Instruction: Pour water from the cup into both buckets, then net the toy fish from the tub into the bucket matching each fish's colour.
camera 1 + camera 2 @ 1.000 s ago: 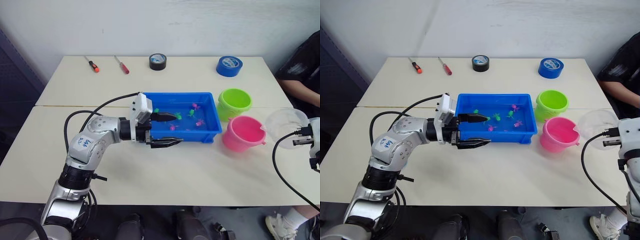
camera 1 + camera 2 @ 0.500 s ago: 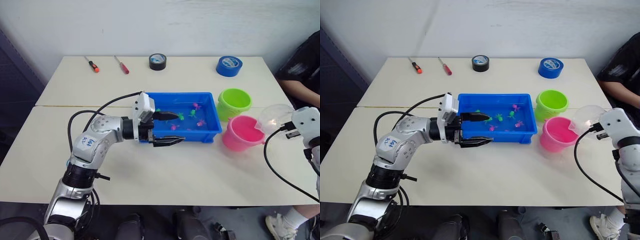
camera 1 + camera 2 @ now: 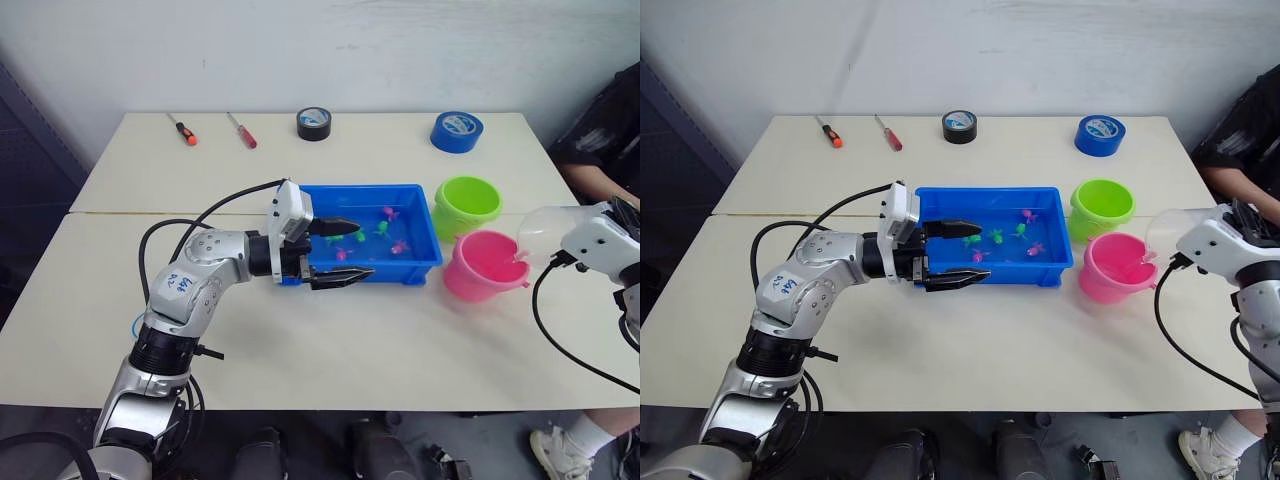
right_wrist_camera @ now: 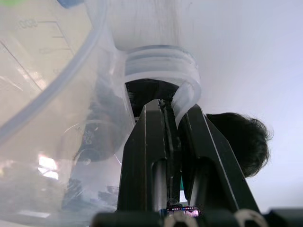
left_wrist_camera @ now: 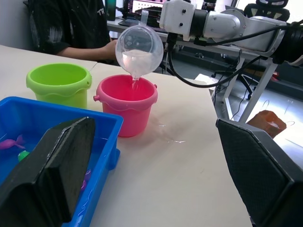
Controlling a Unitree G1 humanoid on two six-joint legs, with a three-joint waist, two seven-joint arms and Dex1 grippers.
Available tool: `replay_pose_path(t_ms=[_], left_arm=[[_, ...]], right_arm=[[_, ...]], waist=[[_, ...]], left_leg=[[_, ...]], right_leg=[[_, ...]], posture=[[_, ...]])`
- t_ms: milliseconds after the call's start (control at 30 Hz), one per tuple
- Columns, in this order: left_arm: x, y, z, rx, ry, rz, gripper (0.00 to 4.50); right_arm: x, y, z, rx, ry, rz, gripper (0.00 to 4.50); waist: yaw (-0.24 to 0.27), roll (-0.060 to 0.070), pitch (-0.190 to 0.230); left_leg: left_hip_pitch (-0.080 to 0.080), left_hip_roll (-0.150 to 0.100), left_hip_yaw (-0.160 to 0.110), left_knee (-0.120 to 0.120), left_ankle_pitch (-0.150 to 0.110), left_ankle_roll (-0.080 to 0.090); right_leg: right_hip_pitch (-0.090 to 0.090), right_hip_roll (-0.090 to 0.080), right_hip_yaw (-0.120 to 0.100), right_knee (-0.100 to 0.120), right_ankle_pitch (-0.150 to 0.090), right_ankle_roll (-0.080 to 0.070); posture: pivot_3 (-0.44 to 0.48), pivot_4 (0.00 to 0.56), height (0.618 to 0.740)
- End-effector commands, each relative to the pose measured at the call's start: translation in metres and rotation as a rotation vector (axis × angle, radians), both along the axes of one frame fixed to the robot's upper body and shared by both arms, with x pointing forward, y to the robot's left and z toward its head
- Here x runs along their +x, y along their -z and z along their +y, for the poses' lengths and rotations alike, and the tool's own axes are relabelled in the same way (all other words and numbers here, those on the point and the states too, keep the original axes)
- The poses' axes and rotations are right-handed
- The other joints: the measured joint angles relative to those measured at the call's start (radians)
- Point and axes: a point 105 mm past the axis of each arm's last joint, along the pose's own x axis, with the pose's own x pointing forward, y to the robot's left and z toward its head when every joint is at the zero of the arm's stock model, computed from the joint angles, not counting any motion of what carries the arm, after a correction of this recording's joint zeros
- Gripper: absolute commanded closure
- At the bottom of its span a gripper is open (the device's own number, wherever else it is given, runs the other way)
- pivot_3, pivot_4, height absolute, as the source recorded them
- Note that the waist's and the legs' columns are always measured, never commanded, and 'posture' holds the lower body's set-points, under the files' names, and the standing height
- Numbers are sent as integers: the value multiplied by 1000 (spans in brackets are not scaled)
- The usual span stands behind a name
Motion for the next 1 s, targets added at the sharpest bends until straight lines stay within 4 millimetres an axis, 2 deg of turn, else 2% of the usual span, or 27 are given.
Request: replay_pose_path(t_ms=[33,267,533,767,1000], left_arm=[[-4,-10,-1,-21,7,-49,0],[-2,-9,0,-20,-3,-47,0],[4,-10,1,-24,-19,-53,0],[28,-16,-1,-42,-135,-86,0],[35,-18,-4,-61,-161,-84,0]], right_arm=[[-1,-21,3,-85,-12,-68,4423],[-1,-21,2,-43,-16,-71,4423],[-2,-13,-13,310,12,-88,4423],[5,-12,-27,676,38,-115,4423],[24,-23,-31,737,37,-118,4423]], waist=[[-1,0,0],[0,0,0],[0,0,0],[-1,0,0],[-1,0,0]], left_leg=[[0,0,0,0,0,0],[0,0,0,0,0,0],[0,0,1,1,0,0],[1,0,1,3,0,0],[1,0,3,2,0,1]], right_leg=[[0,0,0,0,0,0],[0,0,0,1,0,0],[0,0,0,1,0,0],[0,0,0,3,0,1],[0,0,1,3,1,1]], posture=[[0,150,740],[0,150,740],[0,150,740],[0,150,740],[0,150,740]])
